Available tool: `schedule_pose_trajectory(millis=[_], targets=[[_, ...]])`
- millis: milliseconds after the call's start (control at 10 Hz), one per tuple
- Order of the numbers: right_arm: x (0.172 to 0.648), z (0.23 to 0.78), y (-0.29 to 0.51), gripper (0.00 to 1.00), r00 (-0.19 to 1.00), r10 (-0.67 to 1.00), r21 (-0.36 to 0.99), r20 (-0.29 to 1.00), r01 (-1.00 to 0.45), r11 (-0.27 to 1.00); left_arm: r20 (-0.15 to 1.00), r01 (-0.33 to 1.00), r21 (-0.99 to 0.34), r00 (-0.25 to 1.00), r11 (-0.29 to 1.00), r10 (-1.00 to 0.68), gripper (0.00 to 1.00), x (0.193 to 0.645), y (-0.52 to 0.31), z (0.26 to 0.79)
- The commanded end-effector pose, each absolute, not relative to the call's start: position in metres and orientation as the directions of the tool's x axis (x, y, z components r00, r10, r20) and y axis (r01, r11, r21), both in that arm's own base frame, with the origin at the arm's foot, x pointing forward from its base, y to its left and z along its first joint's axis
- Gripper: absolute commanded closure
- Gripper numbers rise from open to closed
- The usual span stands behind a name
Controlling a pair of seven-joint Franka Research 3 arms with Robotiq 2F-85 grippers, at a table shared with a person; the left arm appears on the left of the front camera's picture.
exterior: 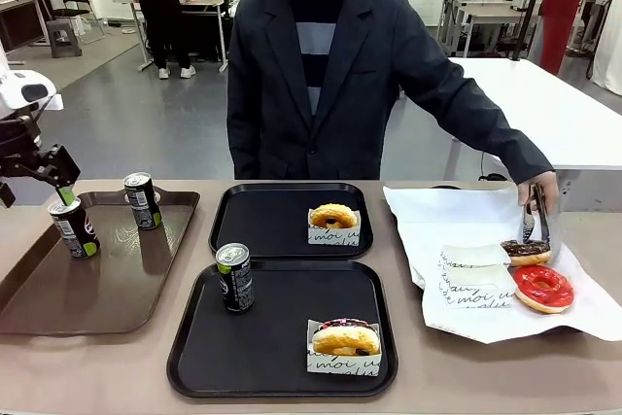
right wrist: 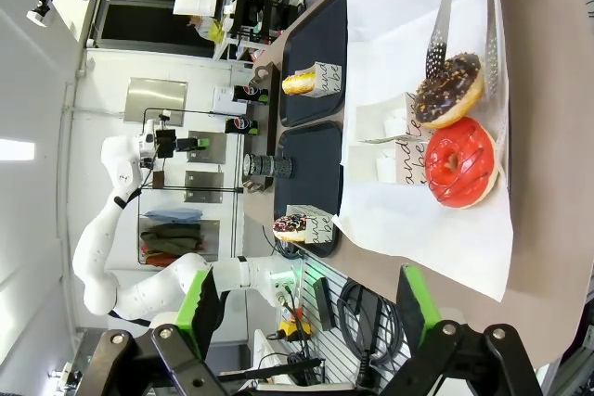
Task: Set up donuts and drinks on trays.
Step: Pick up one Pepsi coke from the Handle tray and place it on the Flat Tray without a Pepsi coke.
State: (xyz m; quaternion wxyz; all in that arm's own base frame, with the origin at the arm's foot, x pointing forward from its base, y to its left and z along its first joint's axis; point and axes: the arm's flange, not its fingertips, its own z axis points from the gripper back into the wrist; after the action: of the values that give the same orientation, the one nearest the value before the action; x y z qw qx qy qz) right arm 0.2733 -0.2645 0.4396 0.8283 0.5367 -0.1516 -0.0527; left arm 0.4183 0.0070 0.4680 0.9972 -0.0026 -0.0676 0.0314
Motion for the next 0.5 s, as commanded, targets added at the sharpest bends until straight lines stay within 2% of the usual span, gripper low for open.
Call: schedule_pose_trajectory(millis=[0,400], targets=[[0.275,0.439,-0.264,0.00,0.942,-0.257,0.911,0.215,-0.099,0.399,0.164,-0.087,0.024,0.983,0.996,0.082,0.00,0.448,0.017,0.460],[0.275,0.439,-0.264,0.00,0.942,-0.257,0.911,0.215,-0.099,0.399,0.141,-0.087,0.011,0.986,0.996,0.085,0.00,0.490,0.019,0.436]])
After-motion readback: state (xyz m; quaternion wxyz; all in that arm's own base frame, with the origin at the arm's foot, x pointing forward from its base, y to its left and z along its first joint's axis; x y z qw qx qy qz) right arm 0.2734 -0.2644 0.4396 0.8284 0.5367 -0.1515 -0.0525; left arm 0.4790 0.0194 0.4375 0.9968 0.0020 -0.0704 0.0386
